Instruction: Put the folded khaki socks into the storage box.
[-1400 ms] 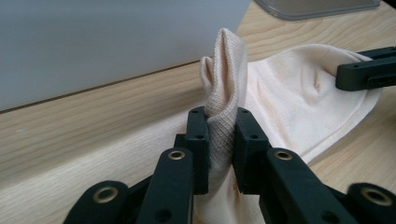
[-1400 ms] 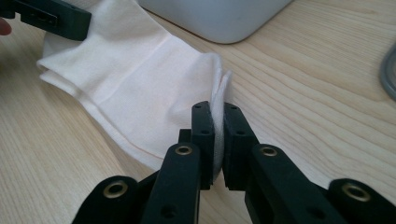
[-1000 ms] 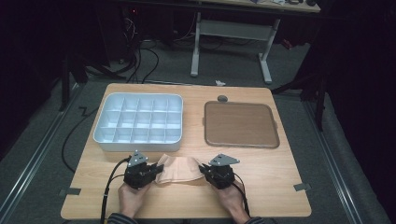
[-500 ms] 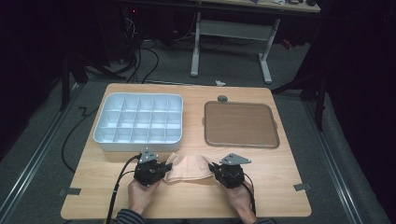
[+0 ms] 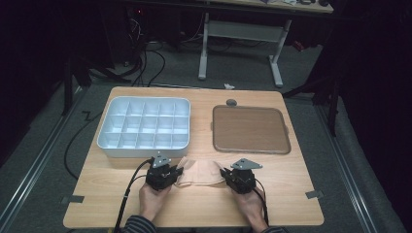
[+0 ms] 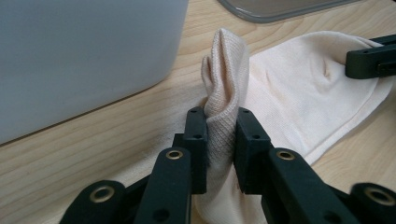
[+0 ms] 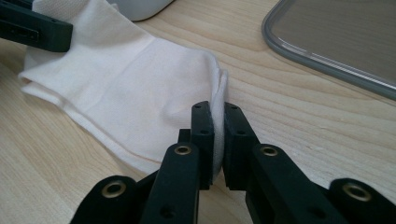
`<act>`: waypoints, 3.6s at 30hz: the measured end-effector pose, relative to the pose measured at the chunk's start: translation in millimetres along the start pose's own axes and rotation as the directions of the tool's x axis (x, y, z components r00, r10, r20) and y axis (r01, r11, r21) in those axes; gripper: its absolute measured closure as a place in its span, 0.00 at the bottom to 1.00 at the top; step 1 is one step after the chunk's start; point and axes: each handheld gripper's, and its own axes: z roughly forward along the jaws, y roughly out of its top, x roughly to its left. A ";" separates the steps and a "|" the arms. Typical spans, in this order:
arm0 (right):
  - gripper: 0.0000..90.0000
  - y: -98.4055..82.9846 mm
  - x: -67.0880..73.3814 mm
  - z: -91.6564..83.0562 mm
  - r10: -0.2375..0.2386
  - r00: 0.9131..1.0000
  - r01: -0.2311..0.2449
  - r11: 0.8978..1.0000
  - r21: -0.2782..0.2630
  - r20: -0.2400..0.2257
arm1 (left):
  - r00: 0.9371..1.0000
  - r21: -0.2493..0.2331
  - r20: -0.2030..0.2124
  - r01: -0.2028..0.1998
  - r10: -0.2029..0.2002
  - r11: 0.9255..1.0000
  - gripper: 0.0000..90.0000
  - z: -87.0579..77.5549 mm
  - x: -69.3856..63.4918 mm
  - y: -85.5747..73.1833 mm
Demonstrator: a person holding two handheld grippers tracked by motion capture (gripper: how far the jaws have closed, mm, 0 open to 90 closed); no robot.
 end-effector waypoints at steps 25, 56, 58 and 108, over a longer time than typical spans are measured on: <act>0.67 -3.9 -2.5 5.1 0.024 1.000 -0.024 1.000 0.010 0.016 | 0.993 0.057 -0.118 -0.023 0.029 0.998 0.53 4.5 2.0 -1.8; 0.97 23.1 66.9 45.4 -0.134 0.981 0.143 0.988 0.058 -0.139 | 0.990 0.029 -0.137 0.026 -0.022 0.999 0.60 -6.6 0.7 -12.8; 0.98 21.5 68.4 45.2 -0.141 0.981 0.150 0.987 0.057 -0.132 | 0.991 0.024 -0.132 0.020 -0.017 0.999 0.62 -5.2 -0.3 -12.6; 0.91 33.1 78.4 55.3 -0.144 0.973 0.158 0.985 0.064 -0.182 | 0.995 -0.075 0.084 0.056 -0.049 0.996 0.90 -33.7 -0.6 8.1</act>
